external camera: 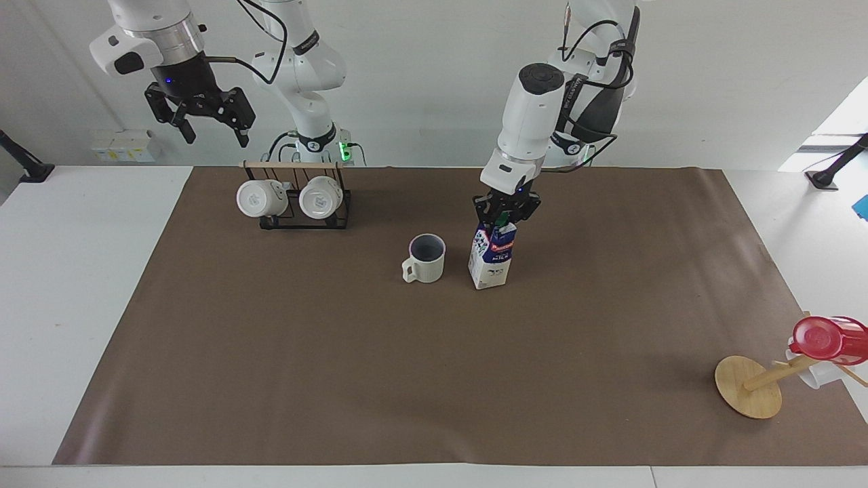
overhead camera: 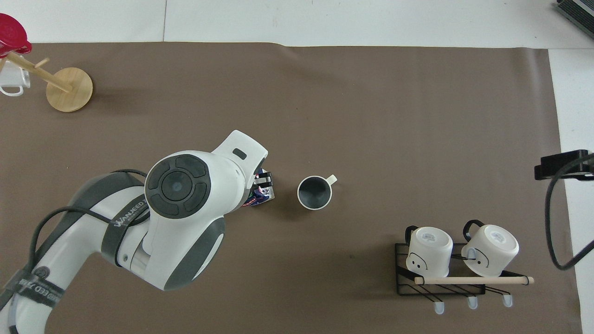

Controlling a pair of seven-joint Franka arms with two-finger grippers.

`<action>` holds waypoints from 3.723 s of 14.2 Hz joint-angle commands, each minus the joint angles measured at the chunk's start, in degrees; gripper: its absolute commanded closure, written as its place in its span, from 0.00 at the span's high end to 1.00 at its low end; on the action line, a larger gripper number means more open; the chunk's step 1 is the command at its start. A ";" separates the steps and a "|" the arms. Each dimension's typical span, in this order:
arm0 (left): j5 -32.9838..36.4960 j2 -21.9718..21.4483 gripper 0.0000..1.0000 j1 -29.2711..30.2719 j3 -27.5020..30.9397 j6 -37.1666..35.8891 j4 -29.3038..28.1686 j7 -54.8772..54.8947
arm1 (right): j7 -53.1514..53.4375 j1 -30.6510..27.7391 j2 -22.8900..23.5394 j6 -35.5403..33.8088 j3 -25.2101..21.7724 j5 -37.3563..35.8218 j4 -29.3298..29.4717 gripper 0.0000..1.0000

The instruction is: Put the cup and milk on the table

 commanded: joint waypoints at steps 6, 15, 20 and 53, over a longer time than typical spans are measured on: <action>0.25 0.58 1.00 -1.15 0.80 -0.71 1.31 -0.58 | -1.61 -0.55 -2.17 0.54 0.21 0.88 -3.09 1.00; -0.37 -0.13 1.00 2.71 1.24 -13.09 10.26 1.00 | -1.25 -0.64 -2.17 0.54 0.21 0.88 -3.18 1.00; 0.16 0.05 1.00 8.51 1.42 -18.90 15.89 12.68 | -1.17 -0.64 -2.26 0.63 0.12 0.88 -3.09 1.00; 0.07 -2.50 1.00 27.42 2.03 -35.52 22.67 36.42 | -4.42 -1.52 -2.26 -0.69 -0.67 0.88 -3.26 1.00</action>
